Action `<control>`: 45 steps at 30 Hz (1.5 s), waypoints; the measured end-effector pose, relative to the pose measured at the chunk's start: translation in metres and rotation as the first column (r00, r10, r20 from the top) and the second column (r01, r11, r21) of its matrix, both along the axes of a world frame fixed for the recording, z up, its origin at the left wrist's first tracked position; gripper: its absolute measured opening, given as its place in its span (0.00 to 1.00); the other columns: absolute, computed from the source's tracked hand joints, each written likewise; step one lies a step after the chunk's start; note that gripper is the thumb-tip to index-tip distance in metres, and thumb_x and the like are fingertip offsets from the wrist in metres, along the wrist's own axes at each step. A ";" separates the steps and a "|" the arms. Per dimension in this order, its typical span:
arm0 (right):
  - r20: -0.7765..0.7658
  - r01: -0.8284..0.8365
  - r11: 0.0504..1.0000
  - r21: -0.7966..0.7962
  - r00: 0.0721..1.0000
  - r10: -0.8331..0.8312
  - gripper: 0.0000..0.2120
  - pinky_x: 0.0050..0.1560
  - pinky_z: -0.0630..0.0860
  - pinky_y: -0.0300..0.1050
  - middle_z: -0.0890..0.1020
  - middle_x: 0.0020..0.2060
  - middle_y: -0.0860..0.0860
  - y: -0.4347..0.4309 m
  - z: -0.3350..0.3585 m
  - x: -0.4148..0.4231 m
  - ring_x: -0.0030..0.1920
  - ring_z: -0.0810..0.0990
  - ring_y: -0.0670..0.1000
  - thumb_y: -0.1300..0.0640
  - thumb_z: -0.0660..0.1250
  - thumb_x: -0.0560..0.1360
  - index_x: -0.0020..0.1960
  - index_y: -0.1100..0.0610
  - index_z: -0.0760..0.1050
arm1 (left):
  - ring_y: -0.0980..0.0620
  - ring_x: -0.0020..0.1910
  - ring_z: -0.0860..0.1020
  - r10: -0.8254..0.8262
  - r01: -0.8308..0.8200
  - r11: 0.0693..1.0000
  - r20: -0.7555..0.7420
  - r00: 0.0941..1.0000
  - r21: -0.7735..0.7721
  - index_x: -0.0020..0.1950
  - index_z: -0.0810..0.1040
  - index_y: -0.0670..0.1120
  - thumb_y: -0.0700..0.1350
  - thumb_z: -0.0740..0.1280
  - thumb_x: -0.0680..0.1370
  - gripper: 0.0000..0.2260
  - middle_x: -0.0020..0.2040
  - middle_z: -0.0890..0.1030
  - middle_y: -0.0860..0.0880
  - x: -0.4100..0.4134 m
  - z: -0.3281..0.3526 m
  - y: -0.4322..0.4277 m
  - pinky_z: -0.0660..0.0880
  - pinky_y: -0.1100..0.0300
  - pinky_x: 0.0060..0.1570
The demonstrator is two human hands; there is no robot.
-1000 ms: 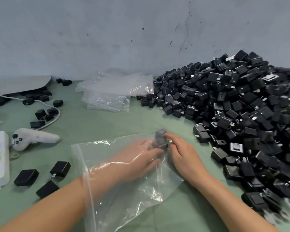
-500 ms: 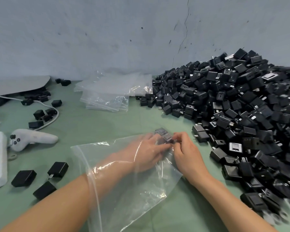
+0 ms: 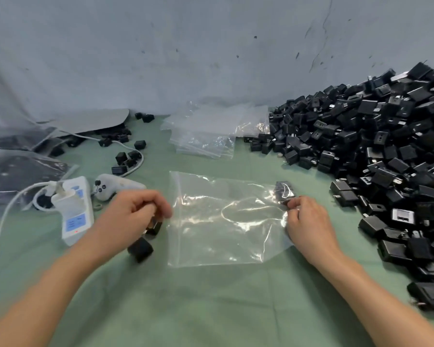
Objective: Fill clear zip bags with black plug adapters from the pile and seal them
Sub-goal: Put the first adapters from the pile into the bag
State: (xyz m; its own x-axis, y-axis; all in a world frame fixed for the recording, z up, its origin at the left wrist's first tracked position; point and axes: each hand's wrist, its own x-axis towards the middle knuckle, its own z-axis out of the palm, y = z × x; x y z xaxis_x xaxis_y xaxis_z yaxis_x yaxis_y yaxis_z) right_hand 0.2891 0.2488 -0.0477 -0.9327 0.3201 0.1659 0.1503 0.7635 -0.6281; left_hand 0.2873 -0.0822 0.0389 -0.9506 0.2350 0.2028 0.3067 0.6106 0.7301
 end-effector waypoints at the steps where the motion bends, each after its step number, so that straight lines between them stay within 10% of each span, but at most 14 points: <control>1: 0.017 -0.010 0.999 0.030 1.000 0.010 0.13 0.62 0.66 0.49 0.77 0.59 0.53 -0.002 0.001 0.001 0.60 0.71 0.55 0.61 0.56 0.79 0.60 0.57 0.74 | 0.59 0.27 0.74 0.070 -0.071 0.997 -0.032 0.997 -0.017 0.38 0.83 0.52 0.31 0.59 0.77 0.20 0.35 0.82 0.55 0.003 -0.001 -0.011 0.72 0.69 0.28; 6: 0.042 -0.068 0.987 0.148 0.997 0.063 0.14 0.65 0.65 0.51 0.75 0.63 0.54 -0.004 0.006 0.008 0.63 0.71 0.56 0.57 0.57 0.81 0.65 0.57 0.71 | 0.61 0.39 0.75 0.092 -0.097 0.911 -0.033 0.995 -0.402 0.51 0.77 0.60 0.52 0.64 0.80 0.03 0.44 0.78 0.59 0.012 -0.026 -0.045 0.72 0.60 0.42; 10: 0.077 -0.150 0.946 0.288 0.988 0.133 0.15 0.66 0.68 0.52 0.73 0.67 0.52 0.007 0.008 0.014 0.65 0.73 0.56 0.51 0.56 0.83 0.68 0.54 0.70 | 0.66 0.50 0.73 0.021 0.039 0.830 0.101 0.995 -0.556 0.61 0.68 0.68 0.67 0.60 0.76 0.15 0.53 0.69 0.65 0.020 -0.041 -0.058 0.71 0.65 0.50; 14: 0.181 -0.219 0.899 0.379 0.970 0.161 0.18 0.71 0.66 0.55 0.66 0.75 0.52 0.028 0.014 0.018 0.72 0.69 0.56 0.47 0.55 0.83 0.71 0.48 0.68 | 0.65 0.52 0.72 -0.025 0.089 0.812 0.118 0.993 -0.577 0.63 0.64 0.68 0.61 0.64 0.78 0.16 0.53 0.67 0.65 0.023 -0.046 -0.065 0.68 0.70 0.49; 23: -0.140 -0.325 0.861 0.392 0.904 0.404 0.16 0.69 0.69 0.60 0.77 0.68 0.54 -0.016 0.019 0.016 0.68 0.73 0.60 0.62 0.65 0.79 0.66 0.56 0.77 | 0.60 0.38 0.75 0.004 0.037 0.949 0.131 0.991 -0.312 0.55 0.69 0.60 0.65 0.62 0.76 0.13 0.39 0.79 0.56 0.023 -0.053 -0.023 0.71 0.64 0.39; 29: -0.059 -0.462 0.757 0.463 0.836 0.546 0.18 0.78 0.57 0.55 0.71 0.74 0.51 -0.044 0.018 0.008 0.76 0.65 0.55 0.55 0.60 0.83 0.73 0.52 0.71 | 0.62 0.48 0.74 -0.096 0.109 0.980 0.087 0.992 -0.164 0.53 0.79 0.63 0.70 0.58 0.73 0.18 0.46 0.77 0.64 0.018 -0.055 0.003 0.68 0.69 0.46; 35: -0.003 -0.567 0.700 0.434 0.776 0.630 0.23 0.79 0.44 0.47 0.66 0.77 0.47 -0.066 0.019 0.011 0.79 0.58 0.49 0.44 0.49 0.84 0.76 0.47 0.66 | 0.58 0.56 0.69 -0.118 0.088 0.907 -0.047 0.992 -0.412 0.68 0.73 0.55 0.65 0.54 0.78 0.24 0.57 0.77 0.62 0.017 -0.059 0.022 0.65 0.56 0.63; 45: 0.064 -0.649 0.597 0.471 0.700 0.711 0.25 0.79 0.39 0.48 0.58 0.80 0.43 -0.085 0.013 0.013 0.81 0.48 0.48 0.47 0.44 0.84 0.80 0.49 0.59 | 0.53 0.66 0.72 -0.448 0.236 0.709 -0.166 0.878 -0.665 0.63 0.78 0.58 0.52 0.56 0.81 0.15 0.65 0.77 0.57 0.032 -0.055 -0.004 0.63 0.57 0.66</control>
State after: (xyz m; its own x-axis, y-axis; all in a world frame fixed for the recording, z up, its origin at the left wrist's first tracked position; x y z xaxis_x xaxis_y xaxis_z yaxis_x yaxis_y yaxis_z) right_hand 0.3024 0.1634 -0.0347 -0.8119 -0.5337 0.2365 -0.5767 0.7961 -0.1834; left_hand 0.3195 -0.0863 -0.0160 -0.6952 0.7031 0.1492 0.7170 0.6930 0.0750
